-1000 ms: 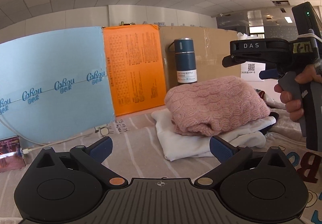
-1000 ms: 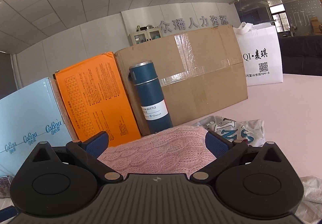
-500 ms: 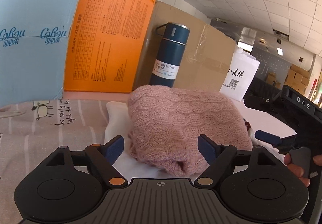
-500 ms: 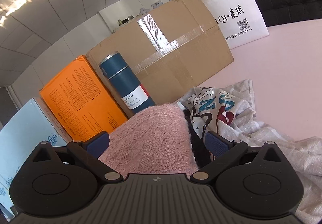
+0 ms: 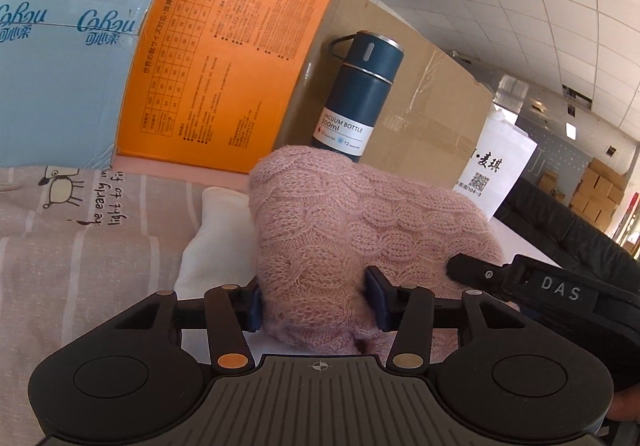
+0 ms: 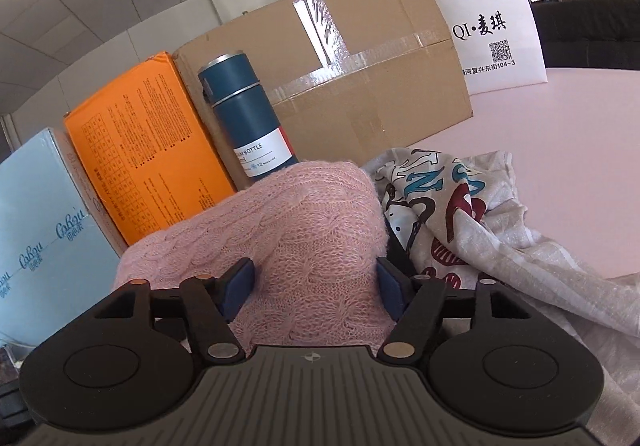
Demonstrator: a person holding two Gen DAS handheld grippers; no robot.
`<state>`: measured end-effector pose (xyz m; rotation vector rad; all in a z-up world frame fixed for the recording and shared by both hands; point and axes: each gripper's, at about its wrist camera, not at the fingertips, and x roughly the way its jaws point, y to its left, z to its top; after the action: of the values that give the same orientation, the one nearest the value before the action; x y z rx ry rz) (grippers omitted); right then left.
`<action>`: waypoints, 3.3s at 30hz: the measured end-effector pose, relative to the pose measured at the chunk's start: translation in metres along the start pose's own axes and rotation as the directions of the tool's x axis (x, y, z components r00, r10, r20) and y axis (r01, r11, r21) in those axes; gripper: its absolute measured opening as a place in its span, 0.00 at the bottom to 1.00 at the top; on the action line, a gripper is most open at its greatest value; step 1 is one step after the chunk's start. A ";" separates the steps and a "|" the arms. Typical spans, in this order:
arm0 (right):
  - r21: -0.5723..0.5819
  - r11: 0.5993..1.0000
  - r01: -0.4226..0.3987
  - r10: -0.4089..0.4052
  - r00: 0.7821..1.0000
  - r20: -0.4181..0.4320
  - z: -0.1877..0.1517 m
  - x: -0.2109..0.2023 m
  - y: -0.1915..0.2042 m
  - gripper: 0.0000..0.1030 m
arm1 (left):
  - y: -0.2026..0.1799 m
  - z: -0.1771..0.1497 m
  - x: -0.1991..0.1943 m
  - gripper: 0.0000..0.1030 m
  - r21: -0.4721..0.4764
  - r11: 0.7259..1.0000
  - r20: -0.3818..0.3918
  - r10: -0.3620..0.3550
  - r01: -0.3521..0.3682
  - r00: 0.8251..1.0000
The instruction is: Fold clothes
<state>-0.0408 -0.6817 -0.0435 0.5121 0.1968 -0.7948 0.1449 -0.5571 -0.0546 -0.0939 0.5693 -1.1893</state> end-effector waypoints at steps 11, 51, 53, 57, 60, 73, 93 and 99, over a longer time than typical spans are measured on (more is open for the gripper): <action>-0.156 0.988 -0.012 0.048 0.973 0.228 -0.007 -0.051 0.026 0.32 | -0.022 0.006 -0.066 0.29 0.065 0.996 0.091 -0.069 0.063 0.993; -0.165 0.794 -0.585 0.537 0.802 -0.262 -0.149 -0.168 0.256 0.44 | 0.151 -0.078 -0.390 0.51 0.004 0.925 0.158 0.374 -0.380 0.914; -0.148 0.797 -0.585 0.535 0.798 -0.276 -0.147 -0.166 0.250 0.68 | 0.154 -0.080 -0.389 0.65 0.008 0.904 0.150 0.421 -0.427 0.895; -0.122 0.816 -0.565 0.524 0.812 -0.256 -0.136 -0.159 0.233 0.78 | 0.153 -0.078 -0.396 0.81 0.013 0.870 0.187 0.482 -0.493 0.856; -0.035 0.835 -0.549 0.529 0.818 -0.229 -0.128 -0.150 0.217 0.80 | 0.148 -0.078 -0.402 0.83 0.024 0.848 0.230 0.510 -0.529 0.829; 0.127 0.773 -0.622 0.630 0.727 -0.273 -0.138 -0.131 0.198 0.81 | 0.181 -0.075 -0.384 0.95 -0.157 0.873 0.043 0.473 -0.461 0.880; -0.467 0.411 -0.783 0.637 0.613 -0.467 -0.204 -0.223 0.331 0.86 | 0.190 -0.080 -0.438 0.88 -0.415 0.883 0.214 0.329 -0.219 0.920; -0.495 0.422 -0.759 0.525 0.650 -0.549 -0.239 -0.209 0.370 1.00 | 0.205 -0.085 -0.463 0.91 -0.429 0.836 0.213 0.462 -0.342 0.861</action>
<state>0.0875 -0.2109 -0.0406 -0.0587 0.5362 0.2041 0.1635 -0.0442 -0.0302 -0.4609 0.5021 -0.6148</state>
